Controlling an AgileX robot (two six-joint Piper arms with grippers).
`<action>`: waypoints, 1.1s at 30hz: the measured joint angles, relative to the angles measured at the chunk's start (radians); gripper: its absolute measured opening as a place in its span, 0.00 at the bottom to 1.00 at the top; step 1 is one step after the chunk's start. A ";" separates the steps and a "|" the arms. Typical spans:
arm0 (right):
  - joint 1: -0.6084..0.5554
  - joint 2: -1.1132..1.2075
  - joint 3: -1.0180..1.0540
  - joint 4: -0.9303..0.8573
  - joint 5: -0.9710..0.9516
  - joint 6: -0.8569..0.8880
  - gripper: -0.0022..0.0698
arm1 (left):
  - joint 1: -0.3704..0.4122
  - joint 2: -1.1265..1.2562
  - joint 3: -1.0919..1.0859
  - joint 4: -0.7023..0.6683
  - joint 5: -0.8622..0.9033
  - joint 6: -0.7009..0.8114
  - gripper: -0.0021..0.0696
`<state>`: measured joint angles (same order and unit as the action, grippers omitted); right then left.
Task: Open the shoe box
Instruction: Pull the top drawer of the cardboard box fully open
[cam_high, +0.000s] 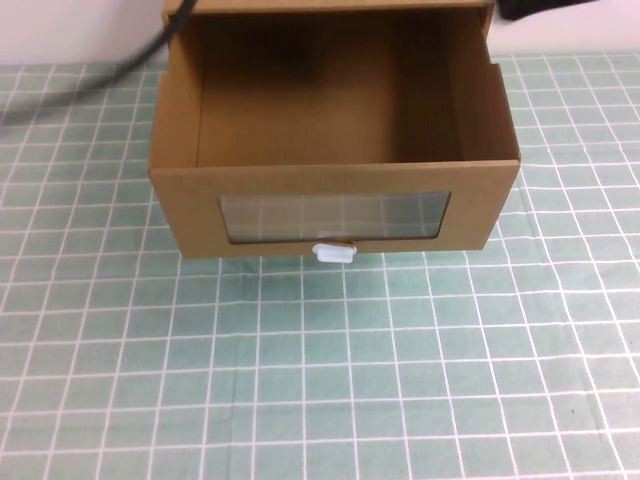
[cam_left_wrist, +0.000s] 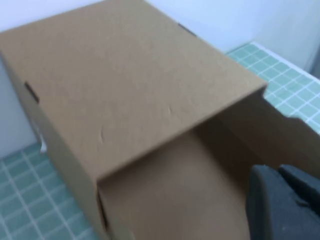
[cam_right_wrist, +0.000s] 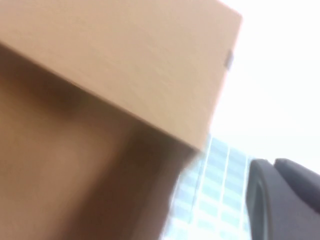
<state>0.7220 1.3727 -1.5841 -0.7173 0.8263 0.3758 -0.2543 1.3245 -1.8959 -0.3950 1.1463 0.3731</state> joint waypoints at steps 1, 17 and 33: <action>-0.056 -0.021 0.005 0.091 -0.010 -0.052 0.02 | 0.000 -0.051 0.063 0.004 -0.017 0.000 0.02; -0.368 -0.655 0.705 1.099 -0.318 -0.797 0.01 | 0.000 -0.998 1.206 0.104 -0.461 -0.046 0.02; -0.369 -0.914 1.108 1.303 -0.466 -0.964 0.01 | 0.000 -1.155 1.433 0.105 -0.786 -0.067 0.02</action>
<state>0.3530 0.4586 -0.4763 0.5859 0.3600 -0.5881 -0.2543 0.1699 -0.4625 -0.2904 0.3603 0.3064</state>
